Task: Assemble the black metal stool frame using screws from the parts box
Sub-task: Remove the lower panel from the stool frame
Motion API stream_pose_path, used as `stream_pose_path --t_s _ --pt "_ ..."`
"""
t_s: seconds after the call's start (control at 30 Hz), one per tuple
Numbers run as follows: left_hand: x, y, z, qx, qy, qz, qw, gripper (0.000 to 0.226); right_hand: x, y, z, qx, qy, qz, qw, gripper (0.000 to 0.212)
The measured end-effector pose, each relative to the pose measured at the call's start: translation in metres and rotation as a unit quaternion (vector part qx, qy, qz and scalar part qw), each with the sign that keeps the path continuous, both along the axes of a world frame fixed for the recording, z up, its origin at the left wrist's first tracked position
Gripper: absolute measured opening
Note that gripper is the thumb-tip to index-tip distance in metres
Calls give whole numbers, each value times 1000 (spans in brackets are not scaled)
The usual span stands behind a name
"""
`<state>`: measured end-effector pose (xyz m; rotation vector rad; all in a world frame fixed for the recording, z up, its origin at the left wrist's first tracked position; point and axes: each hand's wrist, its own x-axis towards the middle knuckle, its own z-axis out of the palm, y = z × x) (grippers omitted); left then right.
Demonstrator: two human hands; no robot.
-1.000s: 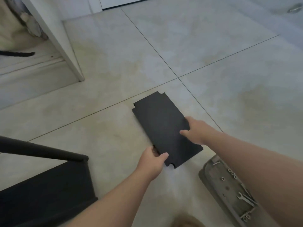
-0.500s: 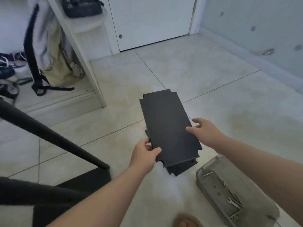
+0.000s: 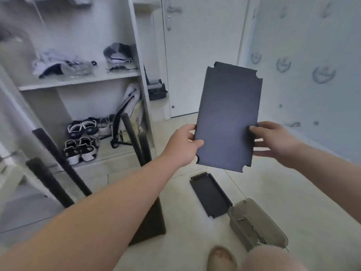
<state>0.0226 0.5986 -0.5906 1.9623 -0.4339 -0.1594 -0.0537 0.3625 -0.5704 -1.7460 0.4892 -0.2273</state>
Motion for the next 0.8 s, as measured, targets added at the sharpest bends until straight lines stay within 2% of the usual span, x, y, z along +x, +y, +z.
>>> stream_pose_path --t_s 0.23,0.43,0.67,0.8 --pt "-55 109 103 -25 -98 70 992 40 -27 96 107 47 -99 84 990 14" --pt "-64 202 149 -76 -153 195 966 37 -24 193 141 110 -145 150 972 21" --pt "-59 282 133 -89 -149 276 946 38 -18 272 125 218 -113 199 949 11" --pt "-45 300 109 -55 -149 332 930 26 0 296 96 248 -104 178 946 22"
